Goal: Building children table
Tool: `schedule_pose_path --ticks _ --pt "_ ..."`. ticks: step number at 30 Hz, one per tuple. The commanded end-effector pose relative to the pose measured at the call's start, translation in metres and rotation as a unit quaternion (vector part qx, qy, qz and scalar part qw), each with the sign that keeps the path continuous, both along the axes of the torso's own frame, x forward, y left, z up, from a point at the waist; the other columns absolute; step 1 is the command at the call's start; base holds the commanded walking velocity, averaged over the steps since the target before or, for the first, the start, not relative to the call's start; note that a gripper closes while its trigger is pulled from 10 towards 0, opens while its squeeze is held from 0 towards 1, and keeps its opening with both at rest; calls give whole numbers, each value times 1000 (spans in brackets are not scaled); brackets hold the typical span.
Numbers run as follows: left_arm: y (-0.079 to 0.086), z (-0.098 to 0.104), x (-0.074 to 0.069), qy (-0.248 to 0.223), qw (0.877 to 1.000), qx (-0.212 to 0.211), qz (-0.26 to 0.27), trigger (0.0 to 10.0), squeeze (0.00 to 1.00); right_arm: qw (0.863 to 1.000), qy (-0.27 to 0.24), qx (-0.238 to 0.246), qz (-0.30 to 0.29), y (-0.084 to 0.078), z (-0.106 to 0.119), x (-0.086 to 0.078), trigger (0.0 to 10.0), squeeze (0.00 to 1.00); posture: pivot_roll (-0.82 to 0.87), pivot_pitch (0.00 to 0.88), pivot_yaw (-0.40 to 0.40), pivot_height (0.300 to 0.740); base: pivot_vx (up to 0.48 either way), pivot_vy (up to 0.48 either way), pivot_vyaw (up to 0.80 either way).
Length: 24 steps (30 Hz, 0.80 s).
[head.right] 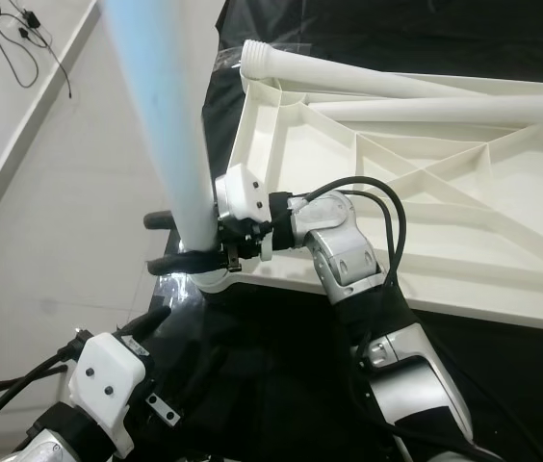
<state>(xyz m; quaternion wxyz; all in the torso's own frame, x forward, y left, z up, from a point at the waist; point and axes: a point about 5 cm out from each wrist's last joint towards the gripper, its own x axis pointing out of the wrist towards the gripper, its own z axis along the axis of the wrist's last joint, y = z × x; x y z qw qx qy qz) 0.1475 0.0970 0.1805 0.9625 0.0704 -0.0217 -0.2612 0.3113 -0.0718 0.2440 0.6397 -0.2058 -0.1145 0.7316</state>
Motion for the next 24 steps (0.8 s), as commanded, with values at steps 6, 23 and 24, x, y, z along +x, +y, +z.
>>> schedule_pose_path --ticks 6,23,24 --pt "1 -5 -2 15 1000 8 3 10000 0 981 87 -161 -66 -22 -62 5 10000 0 58 388 75 740 0 0 0" --pt "0 -6 -3 17 1000 8 0 10000 0 948 208 -146 -190 -21 -65 22 10000 0 51 379 74 740 0 0 0" --pt "0 -6 -3 18 1000 8 0 10000 0 941 228 -125 -217 -21 -66 27 10000 0 51 379 74 740 0 0 0"
